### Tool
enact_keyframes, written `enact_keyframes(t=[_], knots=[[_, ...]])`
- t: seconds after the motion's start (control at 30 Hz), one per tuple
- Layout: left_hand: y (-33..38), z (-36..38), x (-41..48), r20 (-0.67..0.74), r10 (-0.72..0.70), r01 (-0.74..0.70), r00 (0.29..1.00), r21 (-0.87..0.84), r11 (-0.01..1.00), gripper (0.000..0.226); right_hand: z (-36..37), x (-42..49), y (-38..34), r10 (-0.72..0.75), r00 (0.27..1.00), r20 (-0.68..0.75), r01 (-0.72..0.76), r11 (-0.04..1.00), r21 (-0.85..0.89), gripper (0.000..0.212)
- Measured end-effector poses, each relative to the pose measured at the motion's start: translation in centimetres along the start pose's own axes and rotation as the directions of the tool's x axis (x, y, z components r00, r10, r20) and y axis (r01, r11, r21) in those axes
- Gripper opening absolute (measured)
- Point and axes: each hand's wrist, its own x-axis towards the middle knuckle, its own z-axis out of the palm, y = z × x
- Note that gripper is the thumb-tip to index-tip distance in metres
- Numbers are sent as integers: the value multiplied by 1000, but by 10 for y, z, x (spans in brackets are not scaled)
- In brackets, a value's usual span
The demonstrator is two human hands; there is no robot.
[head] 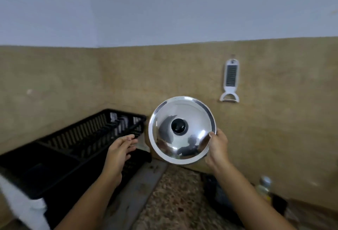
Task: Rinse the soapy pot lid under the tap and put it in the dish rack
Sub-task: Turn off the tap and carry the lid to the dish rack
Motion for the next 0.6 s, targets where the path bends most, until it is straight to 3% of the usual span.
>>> enact_keyframes(t=[0.13,0.3,0.6], knots=[[12,-54,60,-90,46,-45,995,20,999,21,98,29,27,-91,992,86,96,994,-60,34],[30,-98,127,-105,47,-38,993,83,996,17,199,69,65,-227,963,145,245,962,-119,29],[11,-117,166,-108,-49,58,993,81,995,12,298,123,121,-341,916,211,385,894,-227,25]])
